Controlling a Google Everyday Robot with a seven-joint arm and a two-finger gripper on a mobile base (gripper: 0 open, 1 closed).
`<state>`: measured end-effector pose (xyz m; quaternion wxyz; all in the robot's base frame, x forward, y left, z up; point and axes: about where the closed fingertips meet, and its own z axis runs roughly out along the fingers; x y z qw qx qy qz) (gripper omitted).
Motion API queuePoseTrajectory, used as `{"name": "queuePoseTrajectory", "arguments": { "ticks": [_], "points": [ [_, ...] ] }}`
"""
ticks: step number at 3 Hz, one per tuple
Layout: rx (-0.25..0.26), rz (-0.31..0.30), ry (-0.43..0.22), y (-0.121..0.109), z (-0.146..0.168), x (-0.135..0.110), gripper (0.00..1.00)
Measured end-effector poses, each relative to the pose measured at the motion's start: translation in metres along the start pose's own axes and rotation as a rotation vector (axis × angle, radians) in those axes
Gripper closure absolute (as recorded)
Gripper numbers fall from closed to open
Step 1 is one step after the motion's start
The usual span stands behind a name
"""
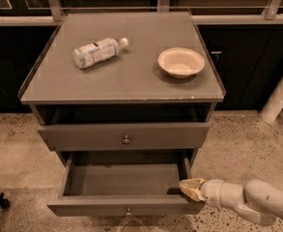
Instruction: Open middle drawer
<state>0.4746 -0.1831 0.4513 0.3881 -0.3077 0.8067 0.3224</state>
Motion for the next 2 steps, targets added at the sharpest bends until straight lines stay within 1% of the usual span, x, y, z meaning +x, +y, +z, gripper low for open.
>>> {"name": "queuePoseTrajectory", "arguments": {
  "ticks": [1,2],
  "points": [
    [0.033,0.01,-0.03,-0.0033,-0.0173,0.0025,0.76],
    [0.033,0.01,-0.03,-0.0033,-0.0172,0.0025,0.53]
  ]
}}
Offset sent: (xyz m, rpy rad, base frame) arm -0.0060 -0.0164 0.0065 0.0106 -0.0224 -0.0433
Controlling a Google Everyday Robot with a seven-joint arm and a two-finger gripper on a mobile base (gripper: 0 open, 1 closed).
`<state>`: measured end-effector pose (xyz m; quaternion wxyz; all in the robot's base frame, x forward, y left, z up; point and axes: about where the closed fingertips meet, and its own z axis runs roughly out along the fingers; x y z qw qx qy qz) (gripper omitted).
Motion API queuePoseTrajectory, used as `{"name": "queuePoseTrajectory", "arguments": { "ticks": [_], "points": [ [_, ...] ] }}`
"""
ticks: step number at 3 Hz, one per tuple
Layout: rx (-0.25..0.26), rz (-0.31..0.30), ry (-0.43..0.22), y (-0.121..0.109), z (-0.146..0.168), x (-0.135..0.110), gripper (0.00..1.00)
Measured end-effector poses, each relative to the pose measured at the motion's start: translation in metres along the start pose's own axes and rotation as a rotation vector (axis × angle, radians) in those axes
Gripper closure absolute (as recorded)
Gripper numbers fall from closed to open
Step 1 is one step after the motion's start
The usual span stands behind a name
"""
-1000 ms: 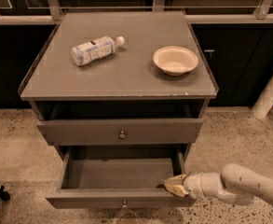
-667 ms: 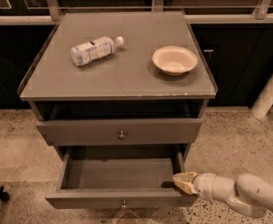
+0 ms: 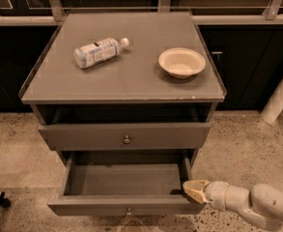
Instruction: Open middle drawer
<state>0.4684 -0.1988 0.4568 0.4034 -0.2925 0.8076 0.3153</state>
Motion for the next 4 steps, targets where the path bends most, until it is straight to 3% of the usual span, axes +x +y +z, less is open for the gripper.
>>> {"name": "queuePoseTrajectory", "arguments": {
  "ticks": [2,3,4],
  "points": [
    [0.0,0.0,0.0,0.0,0.0,0.0,0.08],
    [0.0,0.0,0.0,0.0,0.0001,0.0,0.0],
    [0.0,0.0,0.0,0.0,0.0001,0.0,0.0]
  ]
}}
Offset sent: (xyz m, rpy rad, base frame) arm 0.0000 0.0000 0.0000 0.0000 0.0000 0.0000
